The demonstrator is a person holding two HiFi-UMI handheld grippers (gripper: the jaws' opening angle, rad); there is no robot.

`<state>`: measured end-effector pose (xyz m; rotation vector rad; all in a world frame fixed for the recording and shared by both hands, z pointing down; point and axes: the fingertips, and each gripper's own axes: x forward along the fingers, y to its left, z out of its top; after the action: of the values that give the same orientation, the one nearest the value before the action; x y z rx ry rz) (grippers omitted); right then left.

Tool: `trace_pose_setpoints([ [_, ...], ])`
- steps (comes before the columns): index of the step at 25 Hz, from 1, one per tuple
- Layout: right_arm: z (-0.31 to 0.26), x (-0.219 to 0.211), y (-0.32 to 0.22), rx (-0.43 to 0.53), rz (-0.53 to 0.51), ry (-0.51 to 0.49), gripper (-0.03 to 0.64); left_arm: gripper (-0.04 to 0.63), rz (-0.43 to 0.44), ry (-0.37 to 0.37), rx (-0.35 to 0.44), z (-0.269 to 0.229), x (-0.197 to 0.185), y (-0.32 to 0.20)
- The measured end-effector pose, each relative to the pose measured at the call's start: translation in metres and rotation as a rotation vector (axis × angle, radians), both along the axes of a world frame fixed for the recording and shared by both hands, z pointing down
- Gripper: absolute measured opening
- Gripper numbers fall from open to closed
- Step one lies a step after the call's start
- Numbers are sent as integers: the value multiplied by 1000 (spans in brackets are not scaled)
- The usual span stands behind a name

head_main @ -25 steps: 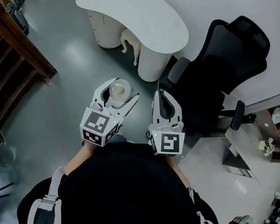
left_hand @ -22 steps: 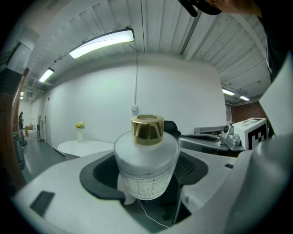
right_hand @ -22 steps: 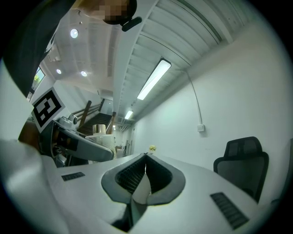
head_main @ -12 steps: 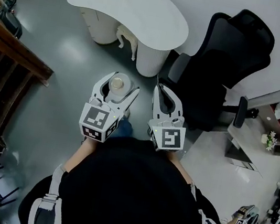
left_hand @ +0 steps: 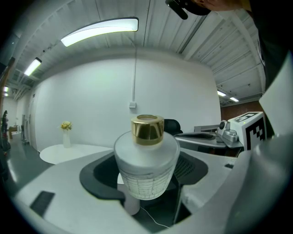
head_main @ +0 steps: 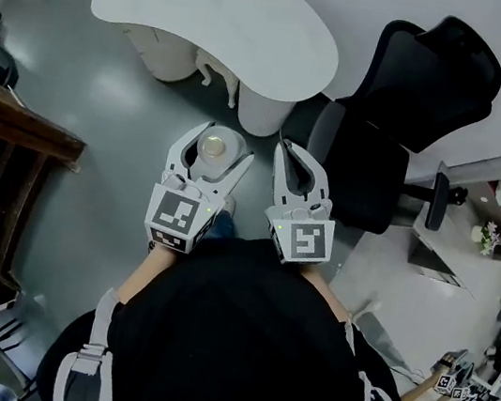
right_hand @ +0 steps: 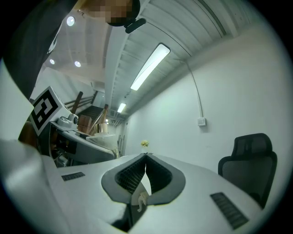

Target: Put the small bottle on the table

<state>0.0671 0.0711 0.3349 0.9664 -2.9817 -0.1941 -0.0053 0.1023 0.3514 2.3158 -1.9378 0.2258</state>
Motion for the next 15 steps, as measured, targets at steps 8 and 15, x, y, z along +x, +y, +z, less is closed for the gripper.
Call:
trace_pose_setpoints([
  [8, 7, -43, -45, -26, 85, 40, 23, 334, 73, 17, -16, 6, -48, -50],
  [15, 15, -59, -73, -21, 139, 29, 23, 334, 145, 23, -26, 13, -64, -88],
])
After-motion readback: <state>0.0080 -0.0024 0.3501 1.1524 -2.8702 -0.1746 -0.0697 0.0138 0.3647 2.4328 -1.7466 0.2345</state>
